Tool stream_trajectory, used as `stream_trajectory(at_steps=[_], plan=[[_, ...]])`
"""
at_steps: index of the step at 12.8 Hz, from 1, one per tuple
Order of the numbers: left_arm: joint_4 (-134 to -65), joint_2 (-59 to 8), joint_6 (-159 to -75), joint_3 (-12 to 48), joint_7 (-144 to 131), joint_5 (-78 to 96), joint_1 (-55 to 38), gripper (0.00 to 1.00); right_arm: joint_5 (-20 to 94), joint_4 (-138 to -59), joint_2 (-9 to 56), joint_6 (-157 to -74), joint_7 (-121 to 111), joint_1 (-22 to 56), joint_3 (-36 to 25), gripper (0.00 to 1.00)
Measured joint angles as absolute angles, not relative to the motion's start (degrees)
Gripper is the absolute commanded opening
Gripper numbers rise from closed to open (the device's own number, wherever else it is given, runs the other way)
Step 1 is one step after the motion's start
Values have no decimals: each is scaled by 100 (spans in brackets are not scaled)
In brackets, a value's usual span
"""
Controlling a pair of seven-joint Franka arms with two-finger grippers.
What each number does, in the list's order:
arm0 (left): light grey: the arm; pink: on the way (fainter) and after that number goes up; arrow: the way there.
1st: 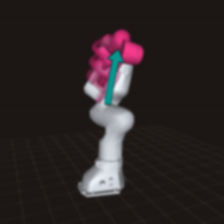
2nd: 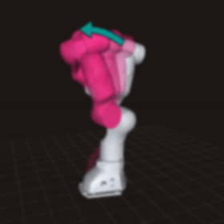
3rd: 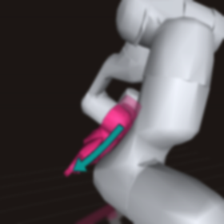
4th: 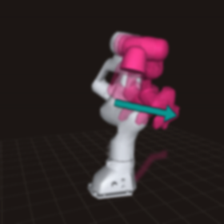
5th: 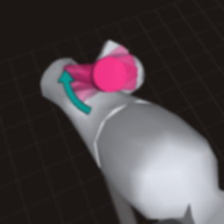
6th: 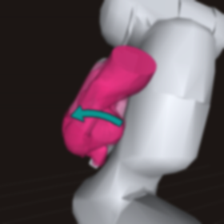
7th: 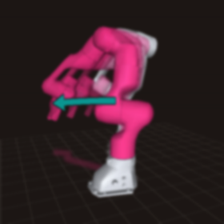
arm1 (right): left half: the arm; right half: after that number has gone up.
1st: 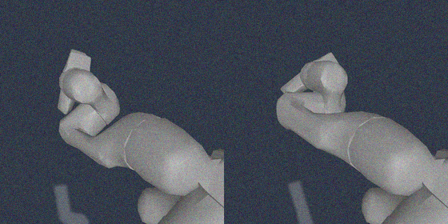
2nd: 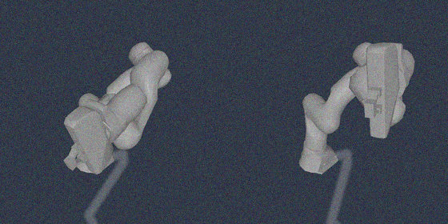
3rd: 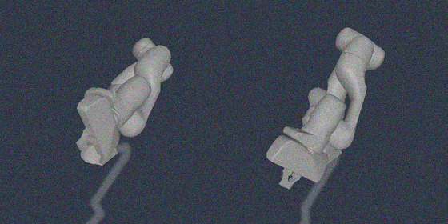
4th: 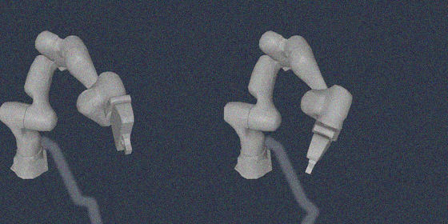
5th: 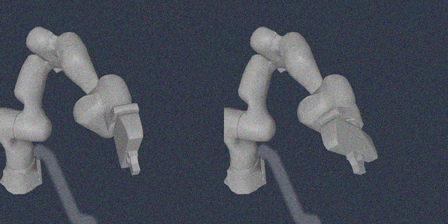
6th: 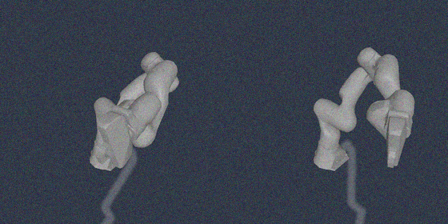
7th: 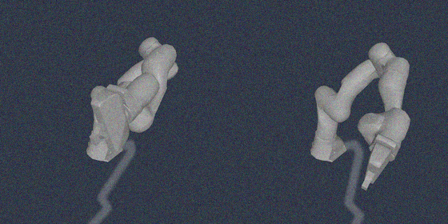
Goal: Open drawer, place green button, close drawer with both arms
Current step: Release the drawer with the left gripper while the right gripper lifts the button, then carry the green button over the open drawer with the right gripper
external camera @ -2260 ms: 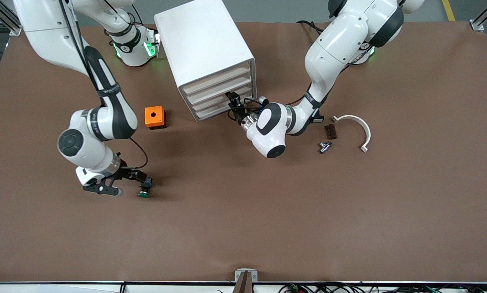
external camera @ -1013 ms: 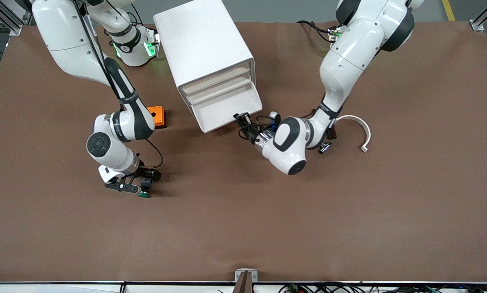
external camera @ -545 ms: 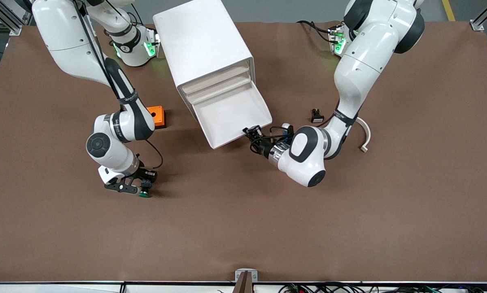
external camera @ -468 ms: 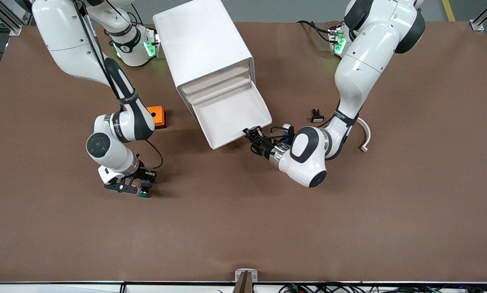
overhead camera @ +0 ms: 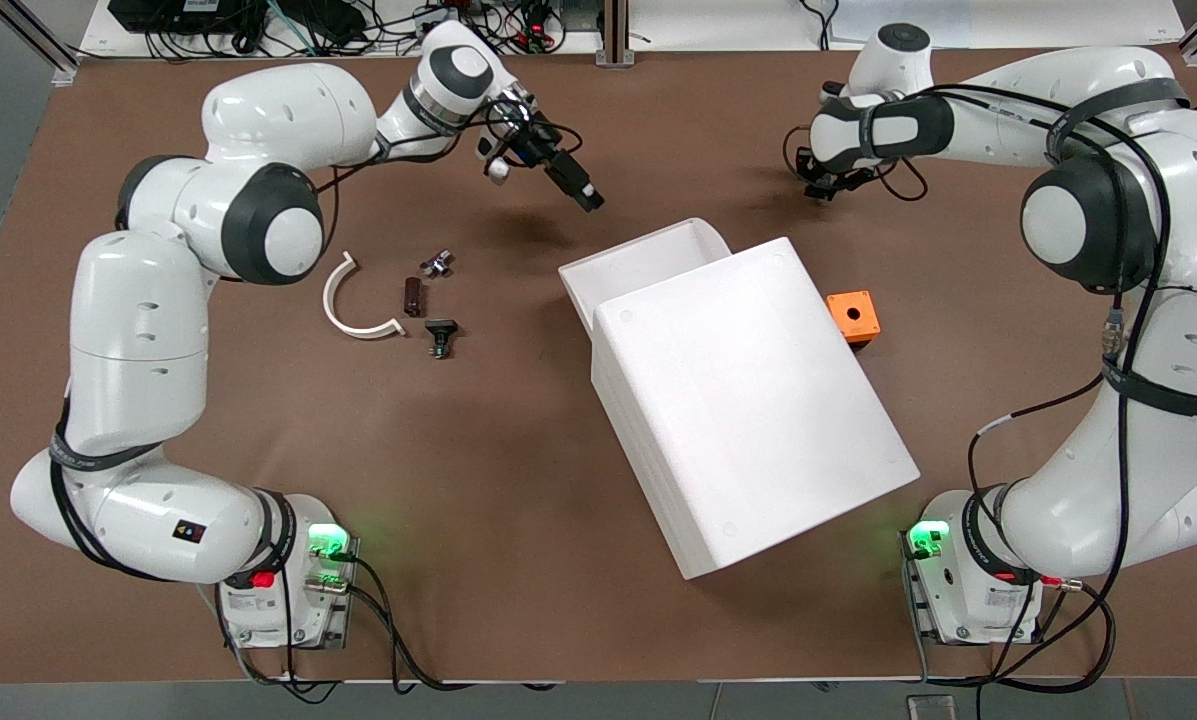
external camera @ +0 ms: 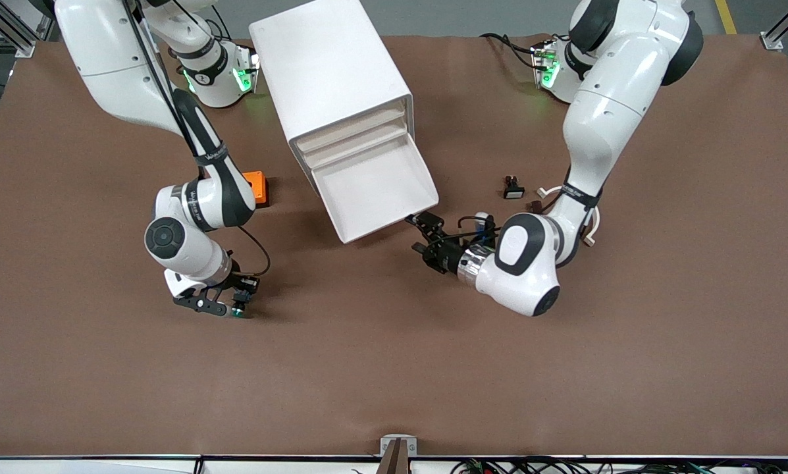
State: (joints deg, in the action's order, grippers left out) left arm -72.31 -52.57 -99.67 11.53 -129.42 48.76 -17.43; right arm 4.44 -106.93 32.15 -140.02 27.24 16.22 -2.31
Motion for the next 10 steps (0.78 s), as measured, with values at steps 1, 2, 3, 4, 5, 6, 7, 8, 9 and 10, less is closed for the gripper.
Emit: stream_trajectory(at_steps=[1,2,3,4,5,6,7,8,9,10], plan=[[-7144,-5238,-9968,1117,-12941,4680,-1689,100,444,-10632,3078,-13785,2960,1714,-229,0],[-7068,-5190,-9969,1007,-12940,4514,-1672,100,444,-10596,2902,-13541,3230,1828,-226,0],[-7004,-5123,-9969,838,-12909,4406,-1667,100,444,-10571,2716,-13306,3538,1959,-224,0],[-6939,-5053,-9970,629,-12766,4353,-1662,100,444,-10551,2537,-13082,3866,2101,-222,0],[-6871,-4975,-9966,423,-12586,4319,-1653,100,444,-10527,2371,-12867,4232,2268,-217,0],[-6804,-4880,-9945,236,-12434,4215,-1639,100,444,-10452,2238,-12606,4656,2460,-211,0],[-6753,-4759,-9901,121,-12330,4001,-1616,100,444,-10328,2149,-12312,5100,2667,-207,0],[-6731,-4615,-9878,80,-12277,3723,-1590,100,444,-10177,2105,-12037,5588,2886,-202,0],[-6721,-4468,-9874,69,-12216,3441,-1584,100,444,-10035,2094,-11849,6120,3115,-196,0],[-6716,-4328,-9874,67,-12066,3156,-1590,100,444,-9954,2093,-11751,6636,3339,-191,0]])
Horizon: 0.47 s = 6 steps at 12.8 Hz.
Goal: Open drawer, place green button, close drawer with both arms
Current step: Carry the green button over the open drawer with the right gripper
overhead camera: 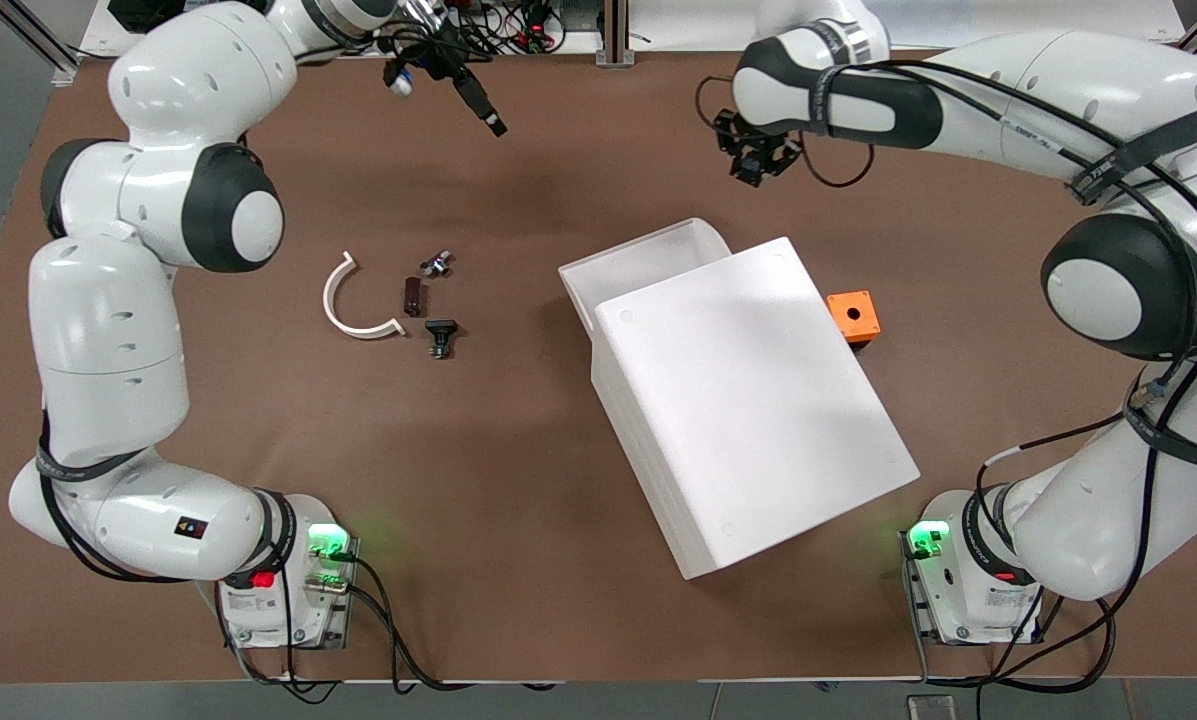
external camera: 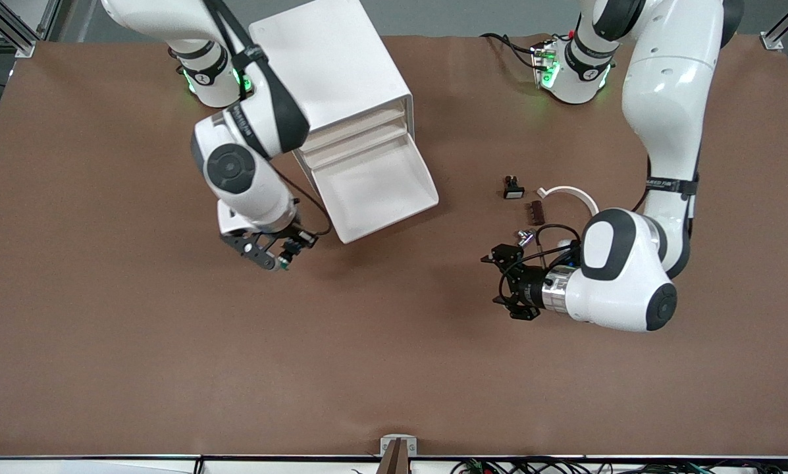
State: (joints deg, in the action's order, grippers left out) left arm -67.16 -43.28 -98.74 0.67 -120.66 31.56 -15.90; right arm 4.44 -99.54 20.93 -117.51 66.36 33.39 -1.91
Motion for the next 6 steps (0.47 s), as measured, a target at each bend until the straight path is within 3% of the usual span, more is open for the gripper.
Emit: stream_trajectory(at_steps=[6], plan=[[-6736,-3885,-9790,70,-11231,1589,-1709,100,443,-9984,2170,-11771,8916,4367,-181,0]])
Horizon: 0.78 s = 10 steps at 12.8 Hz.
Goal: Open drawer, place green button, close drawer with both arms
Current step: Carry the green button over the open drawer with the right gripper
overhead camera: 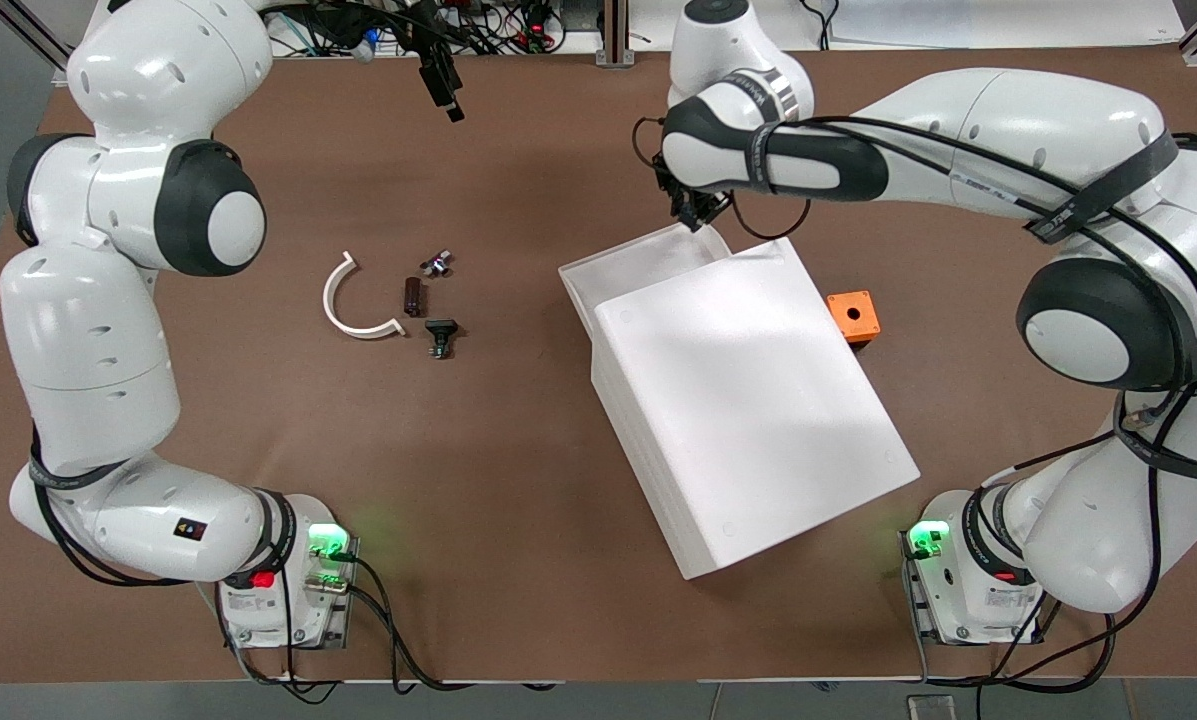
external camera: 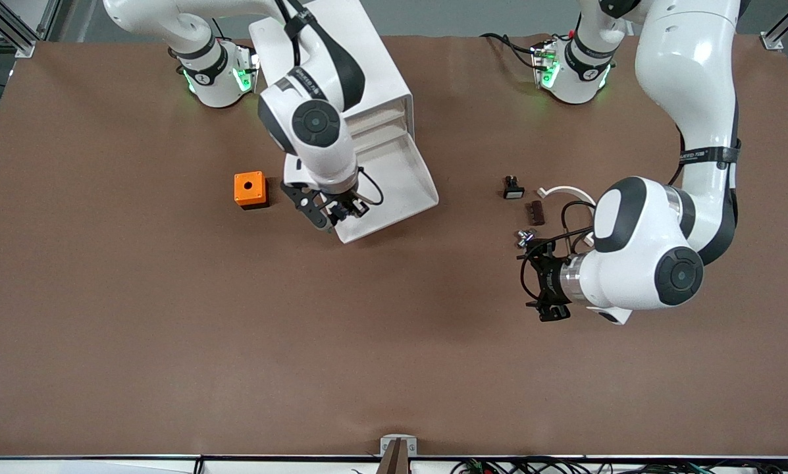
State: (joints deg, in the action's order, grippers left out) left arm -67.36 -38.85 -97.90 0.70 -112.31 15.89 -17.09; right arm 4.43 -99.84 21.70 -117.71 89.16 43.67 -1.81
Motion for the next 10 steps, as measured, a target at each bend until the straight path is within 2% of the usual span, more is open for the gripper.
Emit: stream_trajectory(at_steps=[3,6,10], plan=[[-6773,-3841,-9775,116,-9970,1490,-1752,100,444,-10000,2174,-11936,9532,4696,-180,0],[-6834,-3712,-9422,116,-8479,1477,-1713,100,444,-10028,2233,-12312,9994,4930,-181,0],[-6898,-3503,-9112,116,-6945,1476,-1666,100,443,-10035,2621,-12840,10449,5194,-182,0]])
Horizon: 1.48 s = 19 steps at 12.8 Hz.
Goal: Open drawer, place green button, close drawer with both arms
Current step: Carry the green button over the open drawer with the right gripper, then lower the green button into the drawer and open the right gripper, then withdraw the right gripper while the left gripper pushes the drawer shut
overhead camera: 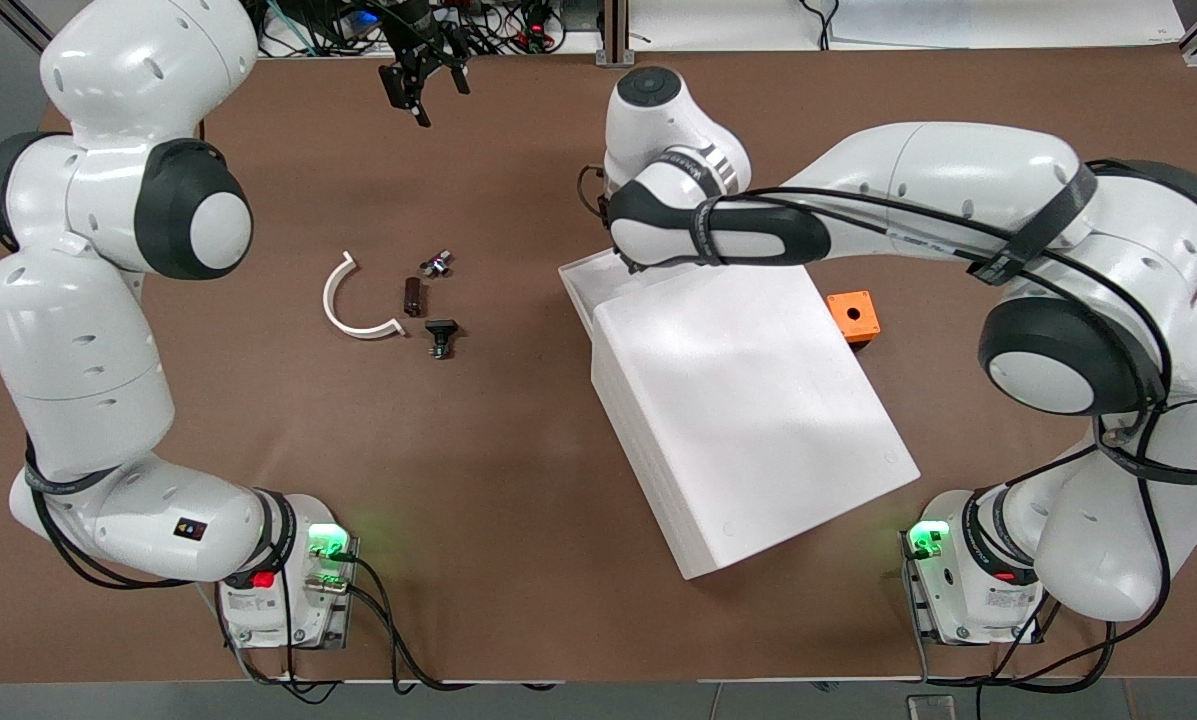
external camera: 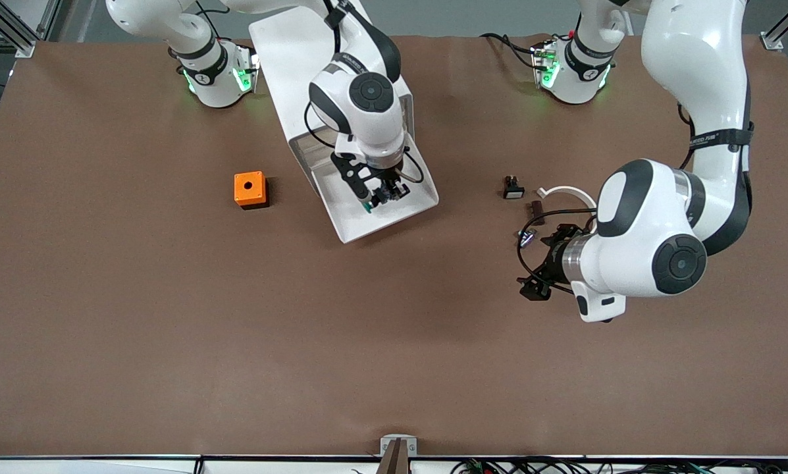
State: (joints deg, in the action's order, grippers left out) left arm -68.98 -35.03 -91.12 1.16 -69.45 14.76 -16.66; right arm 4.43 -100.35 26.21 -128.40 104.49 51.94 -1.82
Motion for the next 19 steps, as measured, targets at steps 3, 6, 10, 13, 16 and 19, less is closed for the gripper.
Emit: stream_trajectory(at_steps=[3,6,10,13,16,19], plan=[[-7232,-3218,-9064,117,-6209,1476,-1671,100,443,-10031,2766,-12925,10567,5249,-190,100],[-7571,-2889,-9064,209,-5820,1475,-1684,100,443,-10005,2765,-12925,10579,5249,-210,100],[-7722,-2667,-9082,476,-5815,1474,-1770,100,436,-9767,2761,-12836,10295,5184,-284,100],[-7867,-2814,-9760,510,-5815,1450,-2129,100,433,-9324,2730,-12083,9036,4737,-341,100],[-7932,-3237,-10570,517,-5861,1303,-2588,100,432,-9105,2527,-11240,7010,3935,-374,100],[-7955,-3699,-11262,519,-5874,1273,-2947,100,264,-9084,2179,-10608,5178,3173,-392,100]])
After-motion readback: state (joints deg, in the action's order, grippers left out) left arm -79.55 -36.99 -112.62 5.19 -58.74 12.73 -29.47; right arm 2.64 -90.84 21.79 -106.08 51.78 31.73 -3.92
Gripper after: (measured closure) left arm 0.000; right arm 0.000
